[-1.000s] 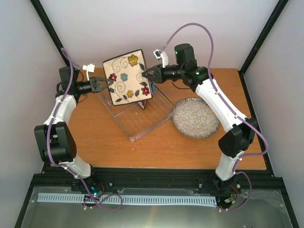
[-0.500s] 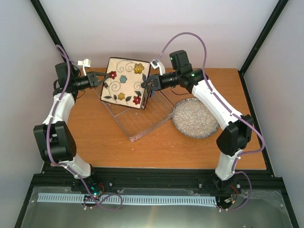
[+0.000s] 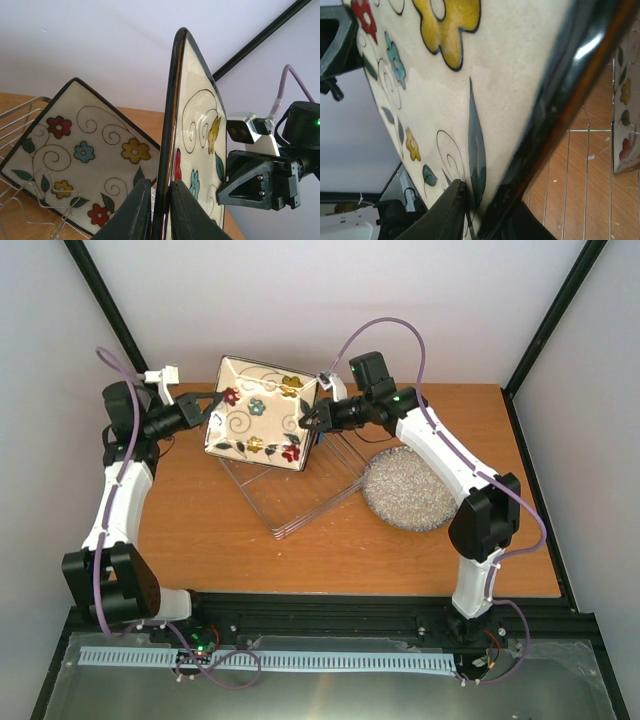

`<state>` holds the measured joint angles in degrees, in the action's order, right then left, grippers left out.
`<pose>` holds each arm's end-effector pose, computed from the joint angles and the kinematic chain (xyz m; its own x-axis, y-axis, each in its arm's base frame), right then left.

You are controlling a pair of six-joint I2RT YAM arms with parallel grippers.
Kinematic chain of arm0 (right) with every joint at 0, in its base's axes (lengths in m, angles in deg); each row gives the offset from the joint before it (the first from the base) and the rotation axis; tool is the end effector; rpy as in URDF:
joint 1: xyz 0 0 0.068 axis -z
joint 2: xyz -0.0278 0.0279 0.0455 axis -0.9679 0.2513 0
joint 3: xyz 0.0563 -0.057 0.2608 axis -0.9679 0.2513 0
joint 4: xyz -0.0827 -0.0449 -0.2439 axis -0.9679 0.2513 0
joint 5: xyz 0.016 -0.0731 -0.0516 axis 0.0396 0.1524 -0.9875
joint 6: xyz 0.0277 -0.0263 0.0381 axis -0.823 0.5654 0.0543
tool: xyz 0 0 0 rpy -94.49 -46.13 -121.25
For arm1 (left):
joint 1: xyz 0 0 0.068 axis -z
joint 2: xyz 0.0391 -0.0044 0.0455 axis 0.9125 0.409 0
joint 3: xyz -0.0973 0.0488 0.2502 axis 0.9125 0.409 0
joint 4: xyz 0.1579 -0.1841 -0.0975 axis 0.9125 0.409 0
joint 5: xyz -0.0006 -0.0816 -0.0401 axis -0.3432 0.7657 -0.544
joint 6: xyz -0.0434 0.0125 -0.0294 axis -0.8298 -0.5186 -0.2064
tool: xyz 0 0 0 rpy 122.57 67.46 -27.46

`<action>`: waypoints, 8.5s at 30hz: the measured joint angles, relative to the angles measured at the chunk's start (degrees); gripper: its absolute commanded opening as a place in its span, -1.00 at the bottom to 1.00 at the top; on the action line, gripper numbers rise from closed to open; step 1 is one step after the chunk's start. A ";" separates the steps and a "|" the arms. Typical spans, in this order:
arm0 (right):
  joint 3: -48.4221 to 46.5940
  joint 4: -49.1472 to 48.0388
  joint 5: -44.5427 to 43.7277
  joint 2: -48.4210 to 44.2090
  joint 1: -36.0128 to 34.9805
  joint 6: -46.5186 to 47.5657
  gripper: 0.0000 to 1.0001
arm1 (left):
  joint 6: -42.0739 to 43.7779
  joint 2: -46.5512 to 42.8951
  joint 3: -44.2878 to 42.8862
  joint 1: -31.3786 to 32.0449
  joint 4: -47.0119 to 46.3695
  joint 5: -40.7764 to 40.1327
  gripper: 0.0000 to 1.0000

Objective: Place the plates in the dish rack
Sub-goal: Insert the plate into the dish rack.

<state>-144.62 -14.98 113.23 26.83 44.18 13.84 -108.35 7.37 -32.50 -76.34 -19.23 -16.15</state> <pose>0.3509 0.2417 0.3598 -0.7982 -0.1741 -0.5767 -0.5878 0.4344 0.6825 0.3107 0.0262 0.3627 -0.5803 -0.3865 -0.7169 0.5008 0.5248 -0.6883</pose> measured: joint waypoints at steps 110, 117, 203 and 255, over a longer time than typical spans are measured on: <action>-34.97 18.91 -48.54 13.53 -11.06 24.55 -0.94 | 5.75 17.14 -13.90 -7.78 16.24 -22.12 0.84; -34.97 18.91 -55.32 16.52 -13.57 25.75 -0.94 | 4.11 16.98 -13.73 -7.78 15.32 -21.73 0.85; -37.59 19.32 -68.19 26.60 -18.27 21.18 -0.94 | 0.42 13.07 -11.58 -7.78 13.86 -20.59 0.87; -36.09 1.84 -60.89 30.23 -14.16 27.91 -0.94 | 1.20 13.07 -13.25 -7.78 17.11 -22.62 0.87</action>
<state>-180.71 -13.14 52.34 57.06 30.01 41.75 -107.14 20.44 -45.74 -84.12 -2.11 -38.77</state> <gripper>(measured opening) 0.064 0.934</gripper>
